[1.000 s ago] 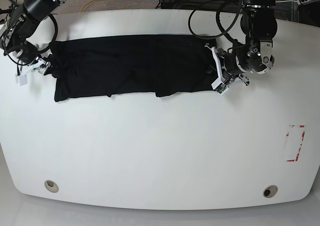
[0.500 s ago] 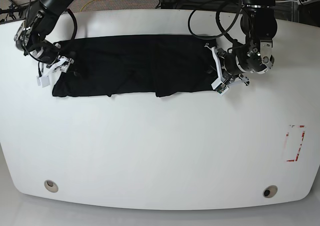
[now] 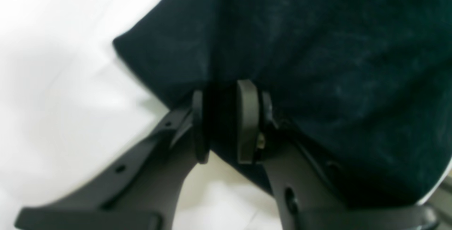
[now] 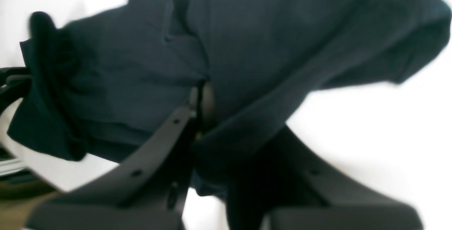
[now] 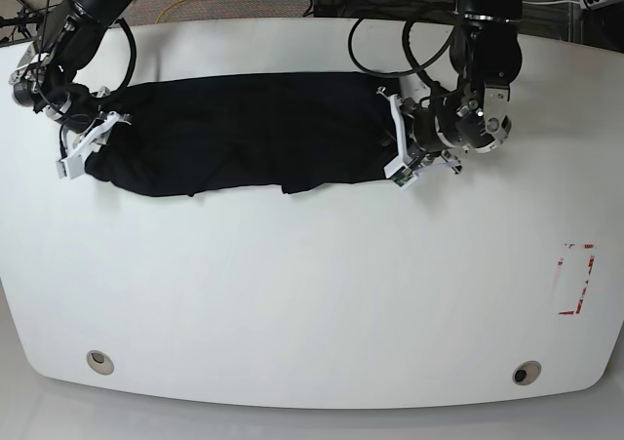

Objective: Fold the T-shirt properly
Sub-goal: 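Lift the strip with both grippers and fold it in half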

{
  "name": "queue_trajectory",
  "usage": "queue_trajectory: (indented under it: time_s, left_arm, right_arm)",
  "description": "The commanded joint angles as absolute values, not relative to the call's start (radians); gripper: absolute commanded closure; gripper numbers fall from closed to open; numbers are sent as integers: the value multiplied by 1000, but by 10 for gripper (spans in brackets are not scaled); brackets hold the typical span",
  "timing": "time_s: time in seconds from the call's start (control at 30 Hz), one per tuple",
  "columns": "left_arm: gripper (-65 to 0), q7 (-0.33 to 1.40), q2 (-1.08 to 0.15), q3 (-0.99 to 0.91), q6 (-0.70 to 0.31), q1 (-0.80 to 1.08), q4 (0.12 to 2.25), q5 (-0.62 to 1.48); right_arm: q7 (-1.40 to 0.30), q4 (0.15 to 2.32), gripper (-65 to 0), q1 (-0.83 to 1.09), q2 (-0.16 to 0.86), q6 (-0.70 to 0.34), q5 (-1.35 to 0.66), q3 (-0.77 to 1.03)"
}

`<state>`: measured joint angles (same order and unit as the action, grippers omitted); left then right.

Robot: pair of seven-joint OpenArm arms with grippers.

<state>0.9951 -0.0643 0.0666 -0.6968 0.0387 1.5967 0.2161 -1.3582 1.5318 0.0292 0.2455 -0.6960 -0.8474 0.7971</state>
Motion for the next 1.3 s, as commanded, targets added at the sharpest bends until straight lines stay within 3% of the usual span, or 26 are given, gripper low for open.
queue_trajectory:
  time_s: [0.0, 0.23, 0.43, 0.63, 0.93, 1.03, 1.27]
  left_arm:
    - [-104, 1012, -42, 102, -698, 10, 1537, 206]
    - [-106, 1004, 50, 127, -698, -93, 1359, 208]
    - [-106, 947, 117, 166, -698, -148, 1259, 208]
    - [-106, 908, 154, 259, -698, -170, 1202, 208]
    - [-106, 892, 157, 263, -698, -170, 1211, 216]
    - [-106, 892, 157, 262, -698, -166, 1211, 216]
    - [-108, 894, 157, 260, -698, -163, 1256, 216]
  right_arm:
    - [-1346, 1656, 0, 39, 286, -698, -878, 800]
    - [-1396, 1848, 0, 42, 302, -698, -880, 789]
    - [-1396, 1986, 0, 47, 297, -698, -891, 661]
    - [-1396, 1989, 0, 50, 263, -698, -1012, 553]
    - [-1396, 1988, 0, 47, 206, -698, -990, 414]
    - [-1380, 1988, -71, 47, 209, -698, -921, 357]
    - [-1356, 1992, -484, 48, 249, -698, -789, 259]
